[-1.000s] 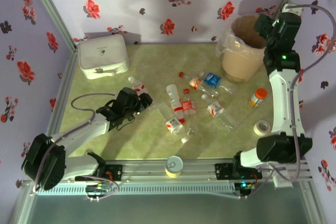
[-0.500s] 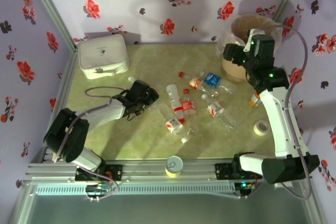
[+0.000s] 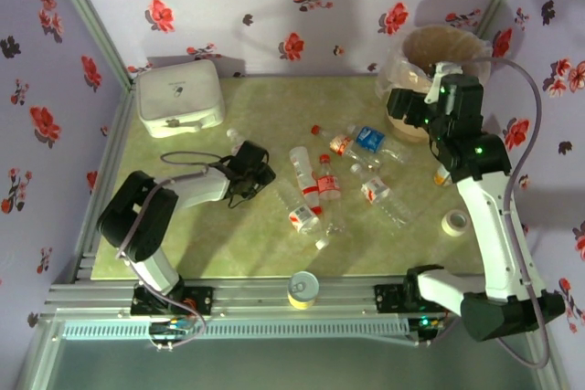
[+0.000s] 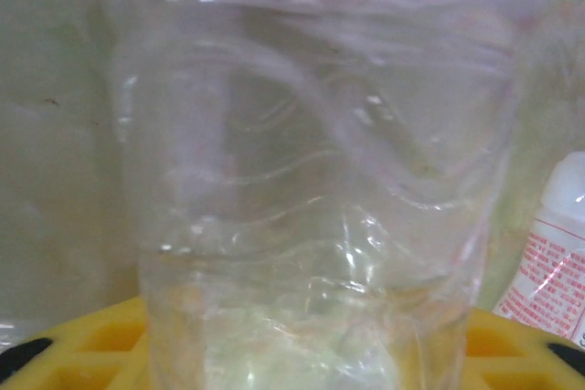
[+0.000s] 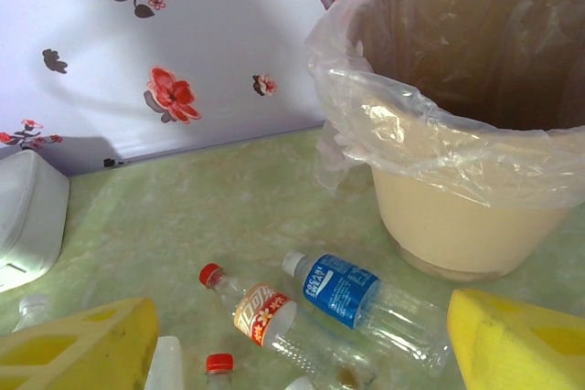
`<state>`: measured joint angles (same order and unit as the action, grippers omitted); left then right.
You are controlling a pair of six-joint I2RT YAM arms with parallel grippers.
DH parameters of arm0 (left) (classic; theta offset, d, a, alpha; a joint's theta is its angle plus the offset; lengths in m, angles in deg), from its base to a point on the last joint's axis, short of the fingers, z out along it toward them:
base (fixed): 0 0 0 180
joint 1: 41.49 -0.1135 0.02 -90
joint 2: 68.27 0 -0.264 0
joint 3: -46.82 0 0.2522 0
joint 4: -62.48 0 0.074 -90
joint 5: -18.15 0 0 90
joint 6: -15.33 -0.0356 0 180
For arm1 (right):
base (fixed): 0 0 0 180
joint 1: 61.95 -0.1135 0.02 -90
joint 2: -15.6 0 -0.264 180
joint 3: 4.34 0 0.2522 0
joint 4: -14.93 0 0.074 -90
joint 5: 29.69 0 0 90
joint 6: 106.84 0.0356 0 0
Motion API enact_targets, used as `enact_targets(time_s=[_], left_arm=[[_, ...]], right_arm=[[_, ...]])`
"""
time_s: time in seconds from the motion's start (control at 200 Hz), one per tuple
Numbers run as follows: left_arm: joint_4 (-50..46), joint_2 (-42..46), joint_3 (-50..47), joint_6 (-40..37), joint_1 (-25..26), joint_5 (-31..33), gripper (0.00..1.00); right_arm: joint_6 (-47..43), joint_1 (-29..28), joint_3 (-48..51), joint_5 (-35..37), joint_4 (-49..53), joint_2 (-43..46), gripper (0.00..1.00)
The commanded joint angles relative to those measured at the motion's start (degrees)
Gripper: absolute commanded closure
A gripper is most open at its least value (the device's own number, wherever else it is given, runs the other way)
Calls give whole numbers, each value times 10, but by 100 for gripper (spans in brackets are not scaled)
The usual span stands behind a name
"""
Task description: Put the plastic bottles in the bin
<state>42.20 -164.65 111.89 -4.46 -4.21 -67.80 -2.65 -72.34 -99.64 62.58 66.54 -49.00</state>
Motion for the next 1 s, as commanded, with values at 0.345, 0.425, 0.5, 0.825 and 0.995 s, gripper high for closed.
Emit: enact_targets(time_s=[0.345, 0.425, 0.5, 0.825, 0.995], left_arm=[[-112, 141, 89, -349, 6, -2, 47], [-110, 160, 96, -421, 12, -56, 47], [-103, 175, 93, -466, 23, -100, 48], [-19, 216, 38, -513, 57, -186, 51], [-3, 220, 32, -508, 58, -197, 53]], right_arm=[[130, -15, 35, -282, -129, -30, 17], [170, -31, 38, -357, -187, -48, 17], [189, -53, 29, -373, -216, -67, 17], [224, -122, -4, -355, -269, -152, 8], [223, -134, -22, -329, -241, -194, 9]])
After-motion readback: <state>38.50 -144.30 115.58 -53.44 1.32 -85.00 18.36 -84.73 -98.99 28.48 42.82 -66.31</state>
